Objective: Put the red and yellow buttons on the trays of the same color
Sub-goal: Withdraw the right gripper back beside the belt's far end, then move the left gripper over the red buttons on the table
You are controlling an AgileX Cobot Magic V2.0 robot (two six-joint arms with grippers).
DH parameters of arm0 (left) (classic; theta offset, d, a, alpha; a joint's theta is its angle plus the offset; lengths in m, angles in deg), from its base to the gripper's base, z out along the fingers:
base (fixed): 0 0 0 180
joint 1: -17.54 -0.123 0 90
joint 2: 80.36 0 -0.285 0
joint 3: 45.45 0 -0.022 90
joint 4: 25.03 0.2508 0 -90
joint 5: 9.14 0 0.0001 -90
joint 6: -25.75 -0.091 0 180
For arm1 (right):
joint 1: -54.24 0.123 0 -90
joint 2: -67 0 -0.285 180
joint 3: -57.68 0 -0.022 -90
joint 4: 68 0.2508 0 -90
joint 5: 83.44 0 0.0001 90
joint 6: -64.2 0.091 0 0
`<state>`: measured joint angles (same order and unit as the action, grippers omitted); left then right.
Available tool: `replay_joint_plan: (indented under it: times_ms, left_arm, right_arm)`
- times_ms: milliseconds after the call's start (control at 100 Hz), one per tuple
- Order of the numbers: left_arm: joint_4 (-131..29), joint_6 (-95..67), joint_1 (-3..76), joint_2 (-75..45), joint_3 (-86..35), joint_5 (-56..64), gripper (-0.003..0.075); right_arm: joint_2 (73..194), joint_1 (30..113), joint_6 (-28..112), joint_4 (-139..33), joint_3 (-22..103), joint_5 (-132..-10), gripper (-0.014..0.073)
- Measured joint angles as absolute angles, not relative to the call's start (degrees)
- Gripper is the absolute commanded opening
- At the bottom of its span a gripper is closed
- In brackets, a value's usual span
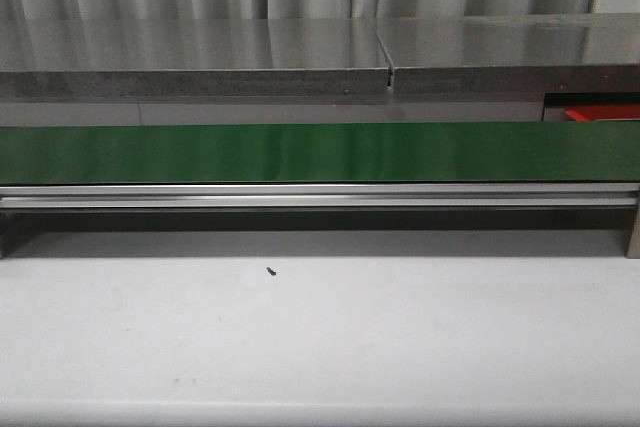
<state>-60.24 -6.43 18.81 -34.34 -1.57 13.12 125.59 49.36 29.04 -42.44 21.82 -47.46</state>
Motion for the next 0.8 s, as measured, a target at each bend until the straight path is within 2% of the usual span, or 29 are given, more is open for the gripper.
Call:
replay_joint_plan:
  times_ms: [90, 160, 230, 350, 450, 640, 800]
  left_arm:
    - [-60.2, -6.4, 18.8, -34.2, -1.6, 13.1, -0.0012]
    - [-60.3, -6.3, 18.8, -34.1, -1.6, 13.1, 0.0034]
    - [-60.3, -6.0, 18.8, -33.6, -1.7, 14.0, 0.0141]
    - [-60.3, -5.4, 18.8, -32.2, -3.6, 16.7, 0.039]
    - [-60.3, -4.3, 18.8, -30.2, -6.5, 18.0, 0.0513]
    - [-59.4, -0.7, 17.8, -24.0, -14.5, 19.3, 0.0524]
    - [-58.8, 2.1, 11.9, -14.6, -23.3, 21.4, 0.0521]
  right_arm:
    - [125.6, 49.4, 29.0, -42.4, 21.8, -47.5, -0.0067]
    - [125.6, 49.4, 29.0, -42.4, 21.8, -47.5, -0.0067]
    - [125.6, 49.4, 29.0, -42.4, 21.8, -47.5, -0.0067]
    - [125.6, 49.4, 29.0, -42.4, 21.8, -47.5, -0.0067]
    - [125.6, 49.4, 29.0, -42.4, 21.8, -47.5, -0.0067]
    - [125.6, 49.4, 29.0, -42.4, 21.8, -47.5, -0.0067]
    - [125.6, 49.4, 29.0, -42.4, 21.8, -47.5, -0.0067]
